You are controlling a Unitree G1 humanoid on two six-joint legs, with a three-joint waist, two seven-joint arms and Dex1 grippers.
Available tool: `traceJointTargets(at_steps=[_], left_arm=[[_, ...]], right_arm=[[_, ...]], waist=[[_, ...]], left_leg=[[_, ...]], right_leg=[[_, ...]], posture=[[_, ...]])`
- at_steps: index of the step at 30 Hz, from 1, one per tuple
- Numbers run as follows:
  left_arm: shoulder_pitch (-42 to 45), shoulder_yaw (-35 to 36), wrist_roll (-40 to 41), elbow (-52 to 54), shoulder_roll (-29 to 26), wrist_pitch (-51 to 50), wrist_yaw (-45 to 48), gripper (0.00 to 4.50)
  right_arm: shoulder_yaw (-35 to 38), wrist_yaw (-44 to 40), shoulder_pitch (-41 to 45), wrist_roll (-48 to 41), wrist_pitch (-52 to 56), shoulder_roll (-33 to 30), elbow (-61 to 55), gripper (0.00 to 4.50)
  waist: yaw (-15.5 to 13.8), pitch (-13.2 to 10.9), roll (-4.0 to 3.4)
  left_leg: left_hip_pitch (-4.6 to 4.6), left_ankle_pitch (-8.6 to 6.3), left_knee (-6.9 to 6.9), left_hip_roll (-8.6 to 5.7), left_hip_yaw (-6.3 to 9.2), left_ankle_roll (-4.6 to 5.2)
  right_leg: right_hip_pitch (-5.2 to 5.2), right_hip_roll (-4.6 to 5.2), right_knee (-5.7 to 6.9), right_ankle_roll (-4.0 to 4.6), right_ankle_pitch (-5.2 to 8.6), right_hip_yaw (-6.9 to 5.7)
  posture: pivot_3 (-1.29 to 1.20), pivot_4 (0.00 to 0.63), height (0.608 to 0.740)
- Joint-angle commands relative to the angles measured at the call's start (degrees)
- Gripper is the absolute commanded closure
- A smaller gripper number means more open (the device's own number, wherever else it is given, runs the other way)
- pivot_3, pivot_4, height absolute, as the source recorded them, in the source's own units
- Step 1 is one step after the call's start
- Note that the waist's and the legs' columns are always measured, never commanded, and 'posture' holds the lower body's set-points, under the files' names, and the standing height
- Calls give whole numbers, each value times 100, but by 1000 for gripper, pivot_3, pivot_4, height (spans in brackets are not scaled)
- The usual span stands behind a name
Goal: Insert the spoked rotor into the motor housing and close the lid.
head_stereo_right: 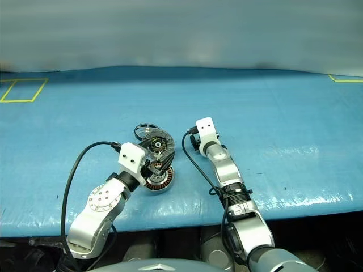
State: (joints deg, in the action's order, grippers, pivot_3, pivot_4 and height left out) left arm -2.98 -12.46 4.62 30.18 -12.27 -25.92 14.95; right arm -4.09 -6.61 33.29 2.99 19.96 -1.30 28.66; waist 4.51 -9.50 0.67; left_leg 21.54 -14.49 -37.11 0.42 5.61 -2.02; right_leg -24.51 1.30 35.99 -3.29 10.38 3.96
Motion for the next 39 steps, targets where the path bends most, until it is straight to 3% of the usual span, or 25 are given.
traceJointTargets(at_steps=[1,7,11,17,22,27,33,39], left_arm=[[56,-9,-55,77,37,127,-36,0],[33,8,-81,97,58,135,-82,0],[29,14,-78,110,59,129,-103,0],[60,10,-58,90,47,132,-87,0],[97,2,-68,60,52,153,-86,0],[104,67,-83,51,116,152,-194,0],[-45,237,-120,53,204,383,-364,0],[-180,395,-135,-59,283,877,-375,0]], right_arm=[[172,183,197,-35,-245,-21,562,1035],[325,318,125,-124,-319,-67,977,1035],[313,418,-95,-102,-171,-31,868,1911],[194,477,-648,-99,99,157,314,3827],[-39,428,-1209,-27,533,200,-749,3831],[-450,161,-2070,102,1543,-95,-2934,3831],[-977,-695,-2830,-15,2746,-1060,-5755,3831],[-1446,-1585,-2631,-590,3269,-1680,-6988,3831]], waist=[[-2,0,0],[-24,2,1],[-66,10,-1],[-100,32,-4],[-98,61,-7],[-100,63,-8],[-87,45,-13],[-69,39,-5]], left_leg=[[-1,0,-1,0,0,0],[-6,0,-4,0,1,0],[-8,0,-5,-1,1,0],[-8,0,-5,-3,3,0],[-12,0,-3,-2,5,0],[-10,0,2,-2,6,0],[8,-1,2,-2,4,-1],[5,-1,1,5,3,-2]], right_leg=[[1,0,0,0,0,0],[9,0,0,-1,-1,0],[13,1,0,-1,0,0],[15,2,-2,-1,0,-1],[17,2,-4,1,2,-3],[13,2,-5,4,5,-4],[-6,4,-6,3,6,-3],[-10,2,-5,4,8,-10]], posture=[[0,150,740],[0,150,740],[0,150,740],[0,150,740],[0,150,740],[0,150,740],[0,150,740],[0,150,740]])
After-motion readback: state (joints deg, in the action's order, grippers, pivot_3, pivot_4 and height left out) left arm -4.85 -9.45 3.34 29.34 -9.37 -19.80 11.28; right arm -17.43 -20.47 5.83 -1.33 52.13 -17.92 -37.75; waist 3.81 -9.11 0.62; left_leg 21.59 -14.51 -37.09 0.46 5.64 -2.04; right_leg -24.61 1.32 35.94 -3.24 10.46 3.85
